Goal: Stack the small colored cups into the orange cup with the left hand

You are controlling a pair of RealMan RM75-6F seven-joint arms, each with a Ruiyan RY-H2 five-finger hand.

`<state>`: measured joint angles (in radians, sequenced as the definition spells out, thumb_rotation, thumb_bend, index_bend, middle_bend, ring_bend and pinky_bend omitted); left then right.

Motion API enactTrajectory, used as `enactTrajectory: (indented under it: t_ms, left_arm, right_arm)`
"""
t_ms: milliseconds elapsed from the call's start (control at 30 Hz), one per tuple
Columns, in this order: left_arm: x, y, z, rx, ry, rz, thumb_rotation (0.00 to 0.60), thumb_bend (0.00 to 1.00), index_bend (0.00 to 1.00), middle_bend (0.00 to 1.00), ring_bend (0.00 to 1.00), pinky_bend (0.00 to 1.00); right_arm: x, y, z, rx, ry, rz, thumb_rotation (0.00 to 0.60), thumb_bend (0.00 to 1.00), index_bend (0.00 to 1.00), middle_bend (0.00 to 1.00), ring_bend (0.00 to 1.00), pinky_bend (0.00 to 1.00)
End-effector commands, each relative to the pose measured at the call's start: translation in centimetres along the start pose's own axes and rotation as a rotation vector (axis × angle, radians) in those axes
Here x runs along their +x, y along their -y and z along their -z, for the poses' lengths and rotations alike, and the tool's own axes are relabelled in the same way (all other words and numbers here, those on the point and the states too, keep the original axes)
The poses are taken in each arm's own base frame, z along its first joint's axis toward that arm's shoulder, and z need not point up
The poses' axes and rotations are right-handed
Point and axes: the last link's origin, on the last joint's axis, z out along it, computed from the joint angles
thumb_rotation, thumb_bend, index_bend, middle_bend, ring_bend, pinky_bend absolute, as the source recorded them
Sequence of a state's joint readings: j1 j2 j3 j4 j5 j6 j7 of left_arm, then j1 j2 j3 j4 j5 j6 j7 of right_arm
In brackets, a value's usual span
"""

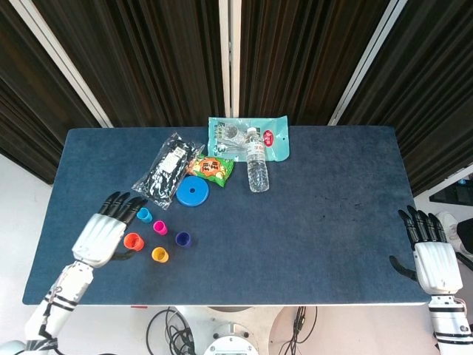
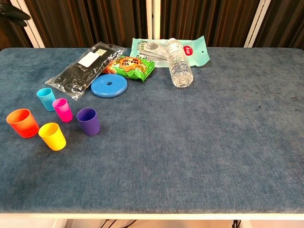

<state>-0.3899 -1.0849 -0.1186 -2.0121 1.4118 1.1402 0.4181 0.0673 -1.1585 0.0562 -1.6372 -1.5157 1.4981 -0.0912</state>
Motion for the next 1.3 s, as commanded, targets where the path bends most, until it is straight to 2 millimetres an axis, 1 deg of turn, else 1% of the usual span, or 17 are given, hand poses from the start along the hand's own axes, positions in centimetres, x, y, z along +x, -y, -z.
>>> enactTrajectory:
  t_ms: [33,133,233,333,433,600,733,1000,1167,1300]
  left_arm:
    - [-0.3,-3.9,-2.3,-0.056,0.067,0.075,0.6,0.09,0.09,0.1,0.0,0.01]
    - [-1.4,-5.6,-3.6,-0.059,0.097,0.123,0.6,0.09,0.1,0.12,0.0,0.01]
    - [-2.6,-6.7,-5.1,-0.039,0.11,0.129,0.6,0.09,0.12,0.12,0.0,0.01]
    - [-4.1,-7.4,-6.0,-0.011,0.139,0.121,0.6,0.11,0.14,0.13,0.0,0.01]
    - [-5.5,-7.7,-6.6,0.013,0.181,0.103,0.6,0.13,0.16,0.14,0.0,0.01]
    - [-7.1,-7.7,-7.3,0.043,0.197,0.049,0.6,0.14,0.17,0.17,0.0,0.01]
    - [-7.8,-7.7,-7.6,0.051,0.205,0.033,0.6,0.15,0.19,0.22,0.0,0.01]
    - [-8.9,-7.4,-8.1,0.046,0.191,-0.053,0.6,0.17,0.25,0.28,0.0,0.01]
    - [-9.3,-7.1,-8.2,0.047,0.183,-0.069,0.6,0.17,0.27,0.32,0.0,0.01]
    - [-9.7,-7.0,-8.3,0.048,0.186,-0.057,0.6,0.19,0.32,0.36,0.0,0.01]
  right_arm:
    - [0.2,-0.1,0.1,-0.003,-0.004,-0.014,0.6,0.13,0.0,0.0,0.0,0.0]
    - [0.6,-0.3,0.1,-0.011,-0.017,-0.024,0.6,0.13,0.0,0.0,0.0,0.0]
    - [0.9,-0.4,0.2,-0.011,-0.024,-0.027,0.6,0.13,0.0,0.0,0.0,0.0]
    - [1.2,-0.5,0.5,-0.005,-0.031,-0.034,0.6,0.13,0.0,0.0,0.0,0.0]
    - [1.5,-0.6,0.7,-0.006,-0.037,-0.047,0.6,0.13,0.0,0.0,0.0,0.0]
    - [2.0,-0.8,0.8,-0.007,-0.05,-0.054,0.6,0.13,0.0,0.0,0.0,0.0]
    - [2.0,-0.9,0.9,-0.009,-0.048,-0.057,0.6,0.13,0.0,0.0,0.0,0.0]
    - [1.8,-0.9,0.8,-0.013,-0.04,-0.06,0.6,0.13,0.0,0.0,0.0,0.0]
    - [1.8,-1.0,0.8,-0.035,-0.055,-0.074,0.6,0.14,0.0,0.0,0.0,0.0]
    - [1.6,-1.2,0.8,-0.043,-0.046,-0.075,0.6,0.14,0.0,0.0,0.0,0.0]
